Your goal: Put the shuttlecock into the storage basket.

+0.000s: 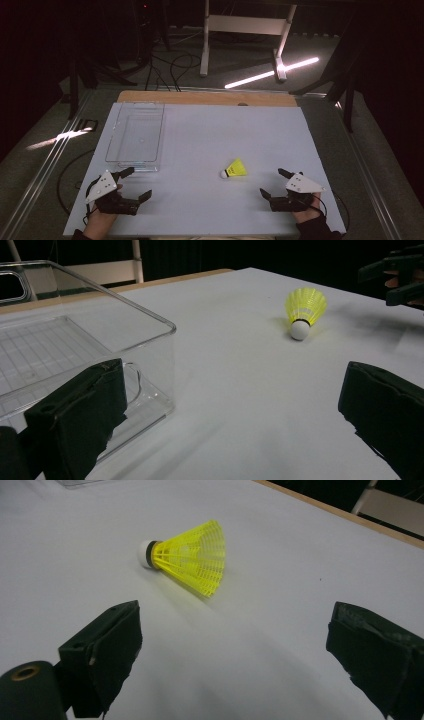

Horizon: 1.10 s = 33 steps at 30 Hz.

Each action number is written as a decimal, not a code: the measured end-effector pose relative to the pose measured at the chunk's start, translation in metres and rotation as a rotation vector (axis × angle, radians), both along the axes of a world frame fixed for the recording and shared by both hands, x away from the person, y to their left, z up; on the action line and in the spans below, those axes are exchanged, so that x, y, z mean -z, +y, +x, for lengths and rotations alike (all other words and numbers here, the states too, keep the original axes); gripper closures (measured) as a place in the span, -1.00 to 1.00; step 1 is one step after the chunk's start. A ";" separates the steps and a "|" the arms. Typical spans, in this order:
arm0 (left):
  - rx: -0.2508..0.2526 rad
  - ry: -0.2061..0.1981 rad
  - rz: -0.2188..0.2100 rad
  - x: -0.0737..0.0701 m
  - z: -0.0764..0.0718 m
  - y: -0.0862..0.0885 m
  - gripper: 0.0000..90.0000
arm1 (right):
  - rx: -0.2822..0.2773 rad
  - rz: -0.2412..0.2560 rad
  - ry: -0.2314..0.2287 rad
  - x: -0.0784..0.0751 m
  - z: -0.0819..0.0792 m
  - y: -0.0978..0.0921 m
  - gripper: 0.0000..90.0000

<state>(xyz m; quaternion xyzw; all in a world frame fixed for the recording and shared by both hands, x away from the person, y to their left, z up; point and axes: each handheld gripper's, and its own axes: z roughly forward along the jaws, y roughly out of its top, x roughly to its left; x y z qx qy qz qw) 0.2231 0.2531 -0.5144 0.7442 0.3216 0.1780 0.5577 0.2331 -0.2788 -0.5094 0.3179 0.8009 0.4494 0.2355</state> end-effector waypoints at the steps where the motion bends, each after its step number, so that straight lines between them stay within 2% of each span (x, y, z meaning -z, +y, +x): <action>1: 0.000 0.000 0.000 0.000 0.000 0.000 -1.00 | 0.000 0.000 0.000 0.000 0.000 0.000 -0.83; 11: 0.003 0.006 -0.002 0.000 0.001 0.000 -1.00 | 0.007 0.011 -0.002 -0.001 0.001 -0.001 -0.83; 17: 0.000 0.013 -0.022 0.000 0.003 0.001 -1.00 | -0.005 0.017 0.013 -0.001 0.002 0.000 -0.83; 23: 0.018 0.020 -0.007 -0.002 0.003 -0.001 -1.00 | -0.009 0.028 0.022 -0.002 0.002 -0.001 -0.83; 24: 0.025 0.028 0.014 -0.006 0.004 -0.001 -1.00 | -0.008 0.030 0.021 -0.003 0.001 -0.001 -0.83; 27: 0.034 0.037 0.004 -0.011 0.006 0.000 -1.00 | -0.003 0.032 0.017 -0.003 0.001 -0.001 -0.83; 30: 0.054 0.047 0.021 -0.024 0.009 0.001 -1.00 | -0.006 0.038 0.011 -0.004 0.001 -0.001 -0.83; 31: 0.054 0.047 0.021 -0.024 0.009 0.001 -1.00 | -0.004 0.039 0.008 -0.004 0.001 -0.001 -0.83; 32: 0.068 0.046 0.043 -0.031 0.011 0.001 -1.00 | -0.005 0.037 0.007 -0.004 0.001 -0.001 -0.83; 33: 0.068 0.046 0.043 -0.031 0.011 0.001 -1.00 | -0.005 0.037 0.007 -0.004 0.001 -0.001 -0.83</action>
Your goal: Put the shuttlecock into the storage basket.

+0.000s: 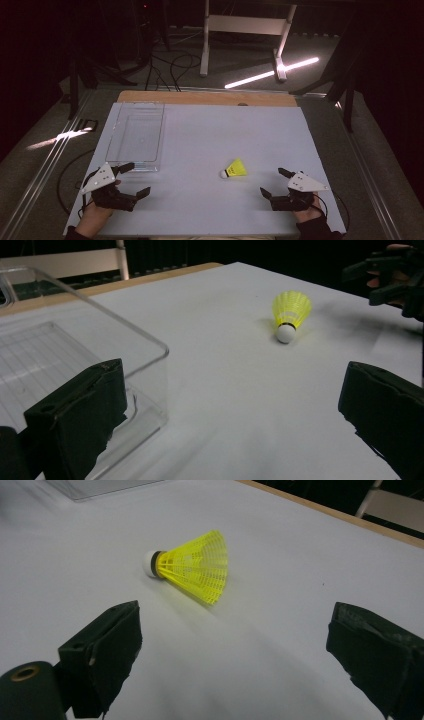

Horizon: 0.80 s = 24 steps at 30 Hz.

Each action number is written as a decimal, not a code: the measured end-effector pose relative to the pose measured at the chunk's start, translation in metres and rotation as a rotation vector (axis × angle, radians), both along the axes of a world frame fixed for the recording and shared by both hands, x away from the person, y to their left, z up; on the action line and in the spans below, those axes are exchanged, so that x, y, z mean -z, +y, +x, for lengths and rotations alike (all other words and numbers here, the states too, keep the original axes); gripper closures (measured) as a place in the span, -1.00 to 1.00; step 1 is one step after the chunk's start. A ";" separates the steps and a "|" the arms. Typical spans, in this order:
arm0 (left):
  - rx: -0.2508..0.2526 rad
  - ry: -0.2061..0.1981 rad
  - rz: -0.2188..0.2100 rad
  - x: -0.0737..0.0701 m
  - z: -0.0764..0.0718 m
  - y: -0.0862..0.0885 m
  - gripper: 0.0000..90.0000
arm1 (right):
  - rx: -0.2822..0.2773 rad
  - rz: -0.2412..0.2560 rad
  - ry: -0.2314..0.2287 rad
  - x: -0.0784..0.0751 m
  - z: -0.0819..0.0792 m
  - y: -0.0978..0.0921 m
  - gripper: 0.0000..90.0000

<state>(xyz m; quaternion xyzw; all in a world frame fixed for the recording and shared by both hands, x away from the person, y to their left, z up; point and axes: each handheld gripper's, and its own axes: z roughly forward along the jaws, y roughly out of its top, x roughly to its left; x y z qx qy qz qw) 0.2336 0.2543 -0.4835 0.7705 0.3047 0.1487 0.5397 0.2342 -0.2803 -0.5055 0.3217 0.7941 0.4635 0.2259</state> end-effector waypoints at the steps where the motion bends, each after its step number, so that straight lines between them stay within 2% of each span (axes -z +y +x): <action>1: 0.011 0.004 0.005 -0.004 0.001 0.000 -1.00 | 0.000 0.003 0.000 0.000 0.000 0.000 -0.83; 2: 0.022 0.011 0.007 -0.007 0.002 0.000 -1.00 | 0.000 0.003 0.000 0.000 0.000 0.000 -0.83; 3: 0.043 0.013 0.034 -0.014 0.005 -0.002 -1.00 | -0.005 0.003 -0.005 0.000 0.000 0.001 -0.83; 4: 0.043 0.013 0.034 -0.014 0.005 -0.002 -1.00 | -0.005 0.003 -0.005 0.000 0.000 0.001 -0.83; 5: 0.067 0.023 0.056 -0.020 0.007 -0.004 -1.00 | -0.005 0.004 -0.001 -0.001 0.000 0.001 -0.83; 6: 0.067 0.023 0.056 -0.020 0.007 -0.004 -1.00 | -0.005 0.004 -0.001 -0.001 0.000 0.001 -0.83; 7: 0.090 0.036 0.079 -0.025 0.009 -0.005 -1.00 | -0.007 0.005 -0.001 0.000 0.000 0.001 -0.83; 8: 0.090 0.036 0.079 -0.025 0.009 -0.005 -1.00 | -0.007 0.005 -0.001 0.000 0.000 0.001 -0.83; 9: 0.111 0.050 0.095 -0.029 0.011 -0.007 -1.00 | -0.006 0.002 -0.003 0.000 0.000 0.001 -0.83; 16: 0.157 0.076 0.149 -0.037 0.016 -0.013 -1.00 | -0.008 -0.003 0.001 0.000 0.000 0.001 -0.83; 17: 0.172 0.091 0.171 -0.039 0.017 -0.016 -1.00 | -0.012 -0.002 0.001 0.000 0.000 0.002 -0.83; 19: 0.185 0.102 0.187 -0.040 0.018 -0.017 -1.00 | -0.012 -0.003 0.002 0.000 0.000 0.002 -0.83; 20: 0.185 0.102 0.187 -0.040 0.018 -0.017 -1.00 | -0.012 -0.003 0.002 0.000 0.000 0.002 -0.83; 21: 0.198 0.108 0.213 -0.043 0.019 -0.019 -1.00 | -0.012 -0.003 0.004 0.000 0.000 0.002 -0.83; 24: 0.212 0.113 0.232 -0.045 0.020 -0.021 -1.00 | -0.014 -0.002 0.006 0.000 0.000 0.002 -0.83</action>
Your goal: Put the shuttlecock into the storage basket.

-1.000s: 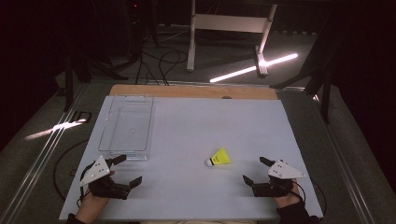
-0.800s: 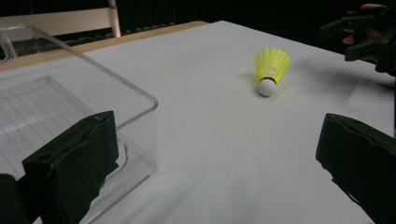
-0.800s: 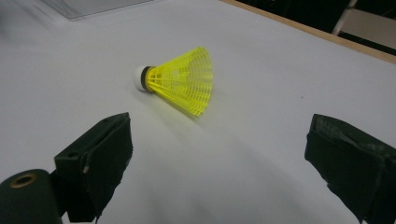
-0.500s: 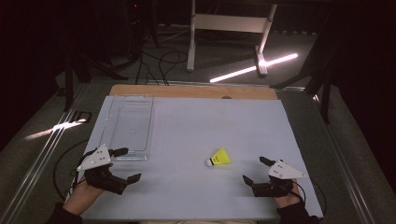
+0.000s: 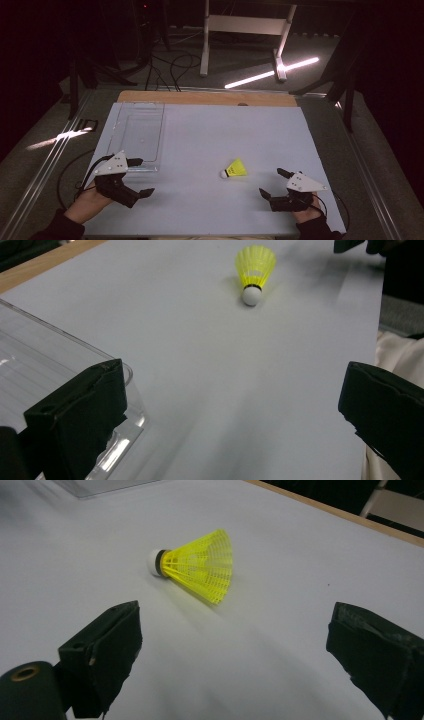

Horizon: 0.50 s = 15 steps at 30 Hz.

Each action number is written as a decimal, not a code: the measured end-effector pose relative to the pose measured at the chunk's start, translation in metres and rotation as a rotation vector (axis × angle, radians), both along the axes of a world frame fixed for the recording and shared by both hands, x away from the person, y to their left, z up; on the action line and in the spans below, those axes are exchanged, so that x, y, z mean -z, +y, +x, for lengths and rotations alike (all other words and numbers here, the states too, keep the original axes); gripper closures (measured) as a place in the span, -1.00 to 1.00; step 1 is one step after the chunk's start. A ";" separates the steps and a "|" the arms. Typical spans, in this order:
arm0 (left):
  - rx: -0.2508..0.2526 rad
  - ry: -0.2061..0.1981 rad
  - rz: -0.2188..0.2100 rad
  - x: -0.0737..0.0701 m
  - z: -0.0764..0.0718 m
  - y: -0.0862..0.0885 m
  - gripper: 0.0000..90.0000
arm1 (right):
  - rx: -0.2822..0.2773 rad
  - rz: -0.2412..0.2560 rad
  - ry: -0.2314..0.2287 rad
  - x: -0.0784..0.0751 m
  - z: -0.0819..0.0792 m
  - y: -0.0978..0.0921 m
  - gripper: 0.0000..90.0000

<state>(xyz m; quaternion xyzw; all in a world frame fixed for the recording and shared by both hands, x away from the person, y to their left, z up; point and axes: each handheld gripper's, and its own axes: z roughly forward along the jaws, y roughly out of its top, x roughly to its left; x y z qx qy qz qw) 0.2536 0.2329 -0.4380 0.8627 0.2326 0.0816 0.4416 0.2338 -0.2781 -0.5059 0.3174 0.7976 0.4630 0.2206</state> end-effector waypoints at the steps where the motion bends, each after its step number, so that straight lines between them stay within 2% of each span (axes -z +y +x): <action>1: 0.008 0.003 0.013 -0.003 0.001 -0.002 -1.00 | -0.001 -0.004 -0.001 0.000 0.000 0.000 -0.83; 6: 0.032 0.028 0.046 -0.006 0.003 -0.006 -1.00 | -0.005 -0.006 0.003 0.001 0.000 0.001 -0.83; 7: 0.041 0.031 0.068 -0.007 0.004 -0.008 -1.00 | -0.007 -0.008 0.002 0.001 0.000 0.001 -0.83; 10: 0.054 0.037 0.084 -0.009 0.005 -0.011 -1.00 | -0.008 -0.010 0.003 0.001 0.001 0.001 -0.83; 11: 0.069 0.046 0.109 -0.009 0.006 -0.013 -1.00 | -0.009 -0.009 0.004 0.001 0.001 0.001 -0.83; 12: 0.069 0.046 0.109 -0.009 0.006 -0.013 -1.00 | -0.009 -0.009 0.004 0.001 0.001 0.001 -0.83; 15: 0.091 0.063 0.146 -0.010 0.008 -0.019 -1.00 | -0.008 -0.010 0.002 0.001 0.000 0.001 -0.83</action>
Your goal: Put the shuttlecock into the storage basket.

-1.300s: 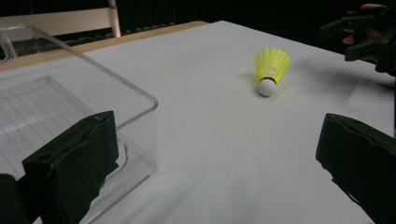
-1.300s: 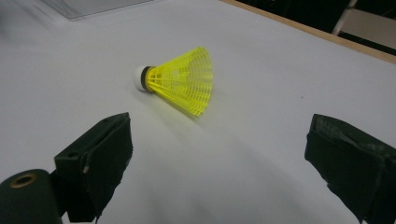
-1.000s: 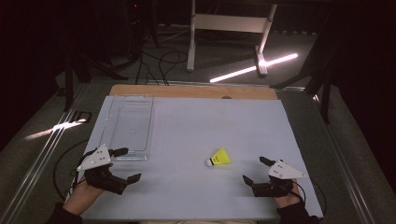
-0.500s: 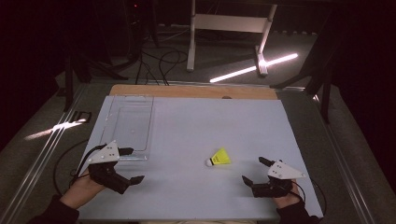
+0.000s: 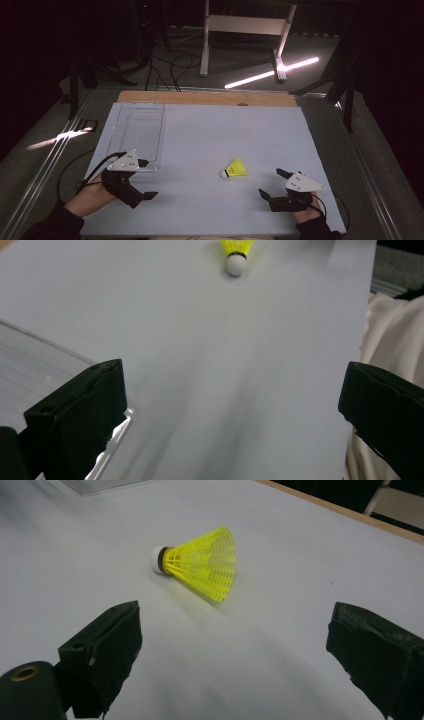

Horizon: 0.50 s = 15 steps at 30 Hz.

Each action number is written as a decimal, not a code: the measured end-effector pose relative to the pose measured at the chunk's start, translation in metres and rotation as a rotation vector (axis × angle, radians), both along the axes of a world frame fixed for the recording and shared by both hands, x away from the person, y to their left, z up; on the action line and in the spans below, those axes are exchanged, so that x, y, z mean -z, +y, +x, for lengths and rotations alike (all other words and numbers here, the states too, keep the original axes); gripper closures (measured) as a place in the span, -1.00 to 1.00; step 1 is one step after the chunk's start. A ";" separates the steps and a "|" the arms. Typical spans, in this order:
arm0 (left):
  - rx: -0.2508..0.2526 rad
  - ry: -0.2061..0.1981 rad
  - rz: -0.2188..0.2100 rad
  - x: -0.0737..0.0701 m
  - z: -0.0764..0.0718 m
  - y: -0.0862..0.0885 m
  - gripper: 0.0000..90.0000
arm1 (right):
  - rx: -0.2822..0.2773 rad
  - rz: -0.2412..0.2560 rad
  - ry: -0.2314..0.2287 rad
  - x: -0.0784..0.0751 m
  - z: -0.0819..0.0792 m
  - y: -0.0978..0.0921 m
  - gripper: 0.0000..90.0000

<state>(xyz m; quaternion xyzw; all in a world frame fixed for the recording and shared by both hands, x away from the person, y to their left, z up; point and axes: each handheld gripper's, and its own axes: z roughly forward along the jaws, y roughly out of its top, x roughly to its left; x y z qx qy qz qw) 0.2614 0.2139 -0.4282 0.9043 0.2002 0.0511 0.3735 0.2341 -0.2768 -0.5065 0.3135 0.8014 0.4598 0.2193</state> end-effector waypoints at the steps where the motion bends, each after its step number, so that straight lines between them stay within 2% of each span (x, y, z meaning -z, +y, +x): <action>1: 0.000 0.000 0.000 0.000 0.000 0.000 -1.00 | 0.000 0.000 0.000 0.000 0.000 0.000 -0.83; 2: 0.012 0.013 0.021 0.000 0.001 -0.002 -1.00 | 0.000 0.000 0.000 0.000 0.000 0.000 -0.83; 5: 0.018 0.022 0.039 0.001 0.002 -0.004 -1.00 | 0.000 -0.003 -0.002 0.000 0.000 0.000 -0.83; 8: 0.043 0.045 0.076 0.002 0.004 -0.008 -1.00 | -0.003 -0.006 0.003 0.000 0.000 0.001 -0.83; 9: 0.043 0.045 0.076 0.002 0.004 -0.008 -1.00 | -0.003 -0.006 0.003 0.000 0.000 0.001 -0.83; 10: 0.052 0.054 0.098 0.002 0.005 -0.010 -1.00 | -0.003 -0.009 -0.001 0.000 0.000 0.001 -0.83; 11: 0.052 0.054 0.098 0.002 0.005 -0.010 -1.00 | -0.003 -0.008 -0.001 0.000 0.000 0.001 -0.83; 14: 0.074 0.066 0.142 0.002 0.007 -0.013 -1.00 | -0.003 -0.011 -0.003 0.000 -0.001 0.002 -0.83; 15: 0.074 0.066 0.142 0.002 0.007 -0.013 -1.00 | -0.003 -0.011 -0.003 0.000 -0.001 0.002 -0.83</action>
